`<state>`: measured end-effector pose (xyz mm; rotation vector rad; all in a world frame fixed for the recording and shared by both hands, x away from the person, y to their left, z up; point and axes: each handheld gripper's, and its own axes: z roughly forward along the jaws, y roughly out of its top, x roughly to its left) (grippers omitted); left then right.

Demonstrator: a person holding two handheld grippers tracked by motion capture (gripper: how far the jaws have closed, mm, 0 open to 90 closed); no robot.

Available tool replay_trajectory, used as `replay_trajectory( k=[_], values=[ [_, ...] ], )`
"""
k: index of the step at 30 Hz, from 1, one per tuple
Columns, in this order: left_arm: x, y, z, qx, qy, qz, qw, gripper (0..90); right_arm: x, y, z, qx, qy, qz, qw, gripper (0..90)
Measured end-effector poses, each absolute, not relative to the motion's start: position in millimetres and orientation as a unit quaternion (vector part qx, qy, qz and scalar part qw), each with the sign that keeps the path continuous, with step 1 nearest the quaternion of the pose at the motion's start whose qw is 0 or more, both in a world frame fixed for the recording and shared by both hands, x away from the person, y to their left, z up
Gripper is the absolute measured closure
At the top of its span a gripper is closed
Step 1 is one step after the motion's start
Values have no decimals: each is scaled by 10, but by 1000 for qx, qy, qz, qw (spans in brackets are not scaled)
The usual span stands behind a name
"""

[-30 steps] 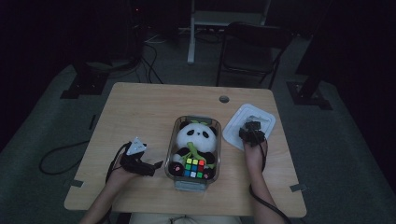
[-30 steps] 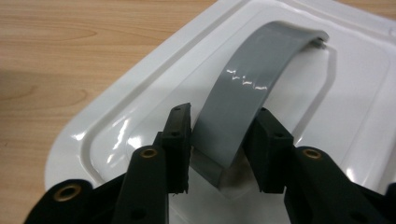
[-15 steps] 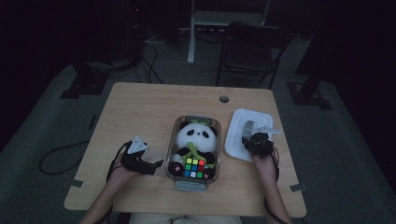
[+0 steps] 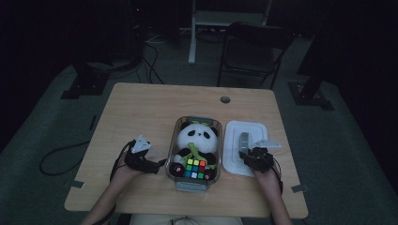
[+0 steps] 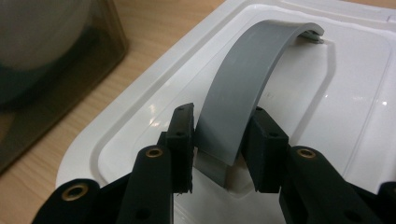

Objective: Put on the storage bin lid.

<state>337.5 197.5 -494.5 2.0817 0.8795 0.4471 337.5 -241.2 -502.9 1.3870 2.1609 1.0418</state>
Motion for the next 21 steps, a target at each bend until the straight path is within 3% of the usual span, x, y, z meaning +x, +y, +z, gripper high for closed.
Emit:
replay_trajectory(
  k=[5,7,13,15,18,21],
  values=[
    [3400,1936,-4928,827,343,178,408,6,3379,-2462,-5075,497,768,363,176,643],
    [3410,1919,-4932,828,342,179,407,5,3393,-2487,-5083,510,762,363,169,527],
    [3408,1851,-4926,833,332,177,407,5,3428,-2452,-5035,529,741,365,193,473],
    [3401,1831,-4923,833,329,173,411,6,3431,-2400,-5036,529,740,362,205,484],
    [3394,1802,-4918,835,322,170,413,5,3437,-2335,-5055,529,743,343,223,609],
    [3385,1772,-4910,838,316,171,409,5,3434,-2345,-5044,532,743,340,223,634]
  ],
)
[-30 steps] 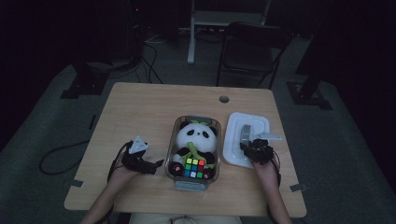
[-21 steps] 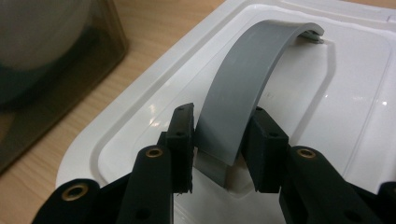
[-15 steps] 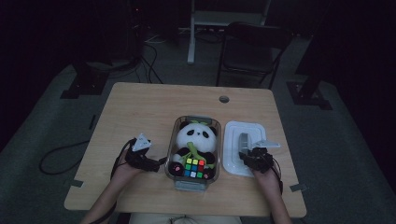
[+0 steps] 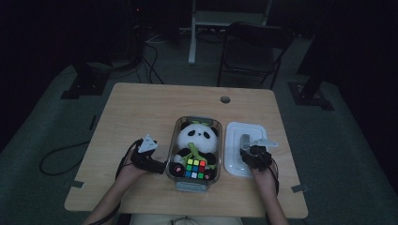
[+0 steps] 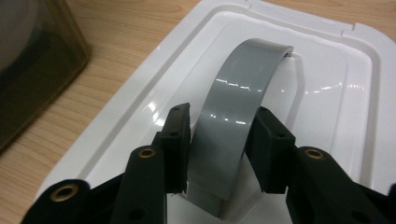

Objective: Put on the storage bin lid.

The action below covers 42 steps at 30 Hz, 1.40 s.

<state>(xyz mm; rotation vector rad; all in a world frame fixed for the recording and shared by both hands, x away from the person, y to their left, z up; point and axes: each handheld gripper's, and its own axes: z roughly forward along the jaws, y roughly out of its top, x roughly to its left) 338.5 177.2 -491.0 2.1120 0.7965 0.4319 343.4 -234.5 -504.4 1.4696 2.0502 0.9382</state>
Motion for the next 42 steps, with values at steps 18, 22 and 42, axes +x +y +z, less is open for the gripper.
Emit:
replay_trajectory(
  k=[18,22,42],
  values=[
    [3329,1658,-4893,844,302,170,409,5,3092,-2664,-4334,529,704,404,248,681],
    [3320,1605,-4894,844,299,171,411,5,2969,-2674,-4105,521,695,421,260,681],
    [3322,1191,-4861,856,264,166,411,5,2693,-2046,-3570,430,723,485,240,681]
  ],
)
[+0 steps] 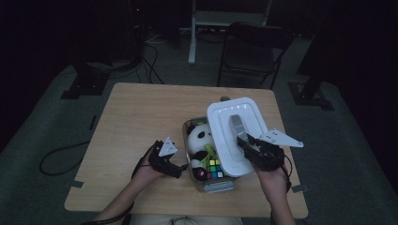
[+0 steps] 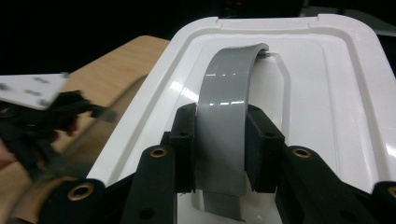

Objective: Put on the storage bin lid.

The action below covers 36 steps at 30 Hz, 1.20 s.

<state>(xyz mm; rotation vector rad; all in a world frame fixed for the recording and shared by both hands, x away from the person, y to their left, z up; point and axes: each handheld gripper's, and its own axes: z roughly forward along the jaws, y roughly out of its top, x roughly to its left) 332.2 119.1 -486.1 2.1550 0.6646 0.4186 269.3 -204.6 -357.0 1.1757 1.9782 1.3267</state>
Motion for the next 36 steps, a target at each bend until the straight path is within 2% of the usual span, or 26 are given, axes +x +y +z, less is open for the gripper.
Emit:
replay_trajectory(
  k=[9,18,36],
  values=[
    [3286,1011,-4885,863,248,154,412,5,2716,-1742,-3672,406,747,489,197,681],
    [3208,1183,-4892,857,267,162,411,5,2790,-1578,-3855,408,759,477,173,681],
    [3110,1353,-4954,853,284,162,407,5,2806,-1489,-3944,414,762,469,166,673]
  ],
)
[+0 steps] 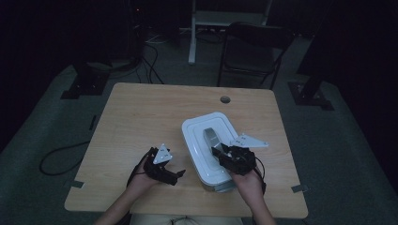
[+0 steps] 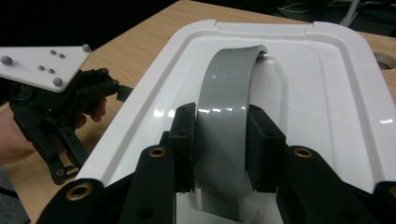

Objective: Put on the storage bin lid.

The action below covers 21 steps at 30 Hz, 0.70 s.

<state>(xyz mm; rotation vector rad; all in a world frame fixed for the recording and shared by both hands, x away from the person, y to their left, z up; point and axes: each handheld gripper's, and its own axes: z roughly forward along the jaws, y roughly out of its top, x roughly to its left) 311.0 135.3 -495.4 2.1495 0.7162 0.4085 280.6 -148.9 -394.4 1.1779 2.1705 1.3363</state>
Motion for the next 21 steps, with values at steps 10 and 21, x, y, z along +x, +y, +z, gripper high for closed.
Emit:
replay_trajectory(
  k=[10,21],
  values=[
    [3110,1341,-4986,854,285,160,404,5,2773,-1443,-4033,413,777,435,189,666],
    [3110,1325,-4952,853,284,159,409,5,2823,-1477,-4022,423,774,440,171,645]
  ],
)
